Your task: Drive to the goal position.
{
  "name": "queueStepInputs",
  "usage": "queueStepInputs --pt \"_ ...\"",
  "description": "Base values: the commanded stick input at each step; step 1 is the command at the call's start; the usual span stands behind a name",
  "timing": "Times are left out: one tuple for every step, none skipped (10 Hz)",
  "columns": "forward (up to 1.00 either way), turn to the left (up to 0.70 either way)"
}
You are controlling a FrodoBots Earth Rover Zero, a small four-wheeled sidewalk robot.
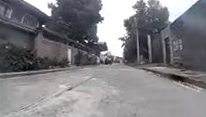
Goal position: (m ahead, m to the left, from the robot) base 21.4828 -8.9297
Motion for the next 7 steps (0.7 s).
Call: queueStepInputs --pt "0.50 0.00" --pt "0.50 0.00" --pt "0.50 0.00" --pt "0.50 0.00" --pt "0.50 0.00" --pt "0.50 0.00" --pt "0.50 0.00"
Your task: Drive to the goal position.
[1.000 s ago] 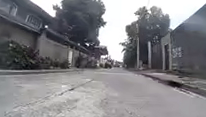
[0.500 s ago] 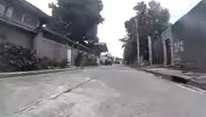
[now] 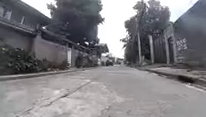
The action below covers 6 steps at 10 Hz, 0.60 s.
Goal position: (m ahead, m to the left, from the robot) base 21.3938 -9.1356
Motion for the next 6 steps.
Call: queueStepInputs --pt "0.50 0.00" --pt "0.50 -0.17" --pt "0.50 -0.50" --pt "0.50 -0.50" --pt "0.50 -0.50" --pt "0.50 -0.50"
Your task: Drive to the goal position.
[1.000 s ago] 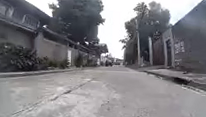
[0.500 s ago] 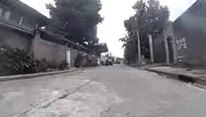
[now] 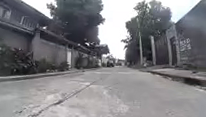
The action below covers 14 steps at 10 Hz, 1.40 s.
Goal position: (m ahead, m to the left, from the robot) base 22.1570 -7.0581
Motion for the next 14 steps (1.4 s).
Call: queueStepInputs --pt "0.50 -0.50" --pt "0.50 -0.36" --pt "0.50 -0.24" --pt "0.50 -0.14" --pt "0.50 -0.04" --pt "0.50 0.00" --pt "0.50 0.00" --pt "0.50 0.00" --pt "0.50 0.00" --pt "0.50 0.00" --pt "0.50 0.00" --pt "0.50 0.00" --pt "0.50 0.00" --pt "0.50 0.00"
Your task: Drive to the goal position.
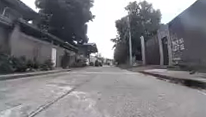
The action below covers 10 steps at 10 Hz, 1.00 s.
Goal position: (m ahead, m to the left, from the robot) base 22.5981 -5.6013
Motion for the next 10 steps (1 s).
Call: queueStepInputs --pt "0.50 0.00" --pt "0.50 0.00" --pt "0.50 0.00" --pt "0.50 0.00" --pt "0.50 0.00" --pt "0.50 0.00" --pt "0.50 0.00" --pt "0.50 0.00" --pt "0.50 0.00" --pt "0.50 -0.03"
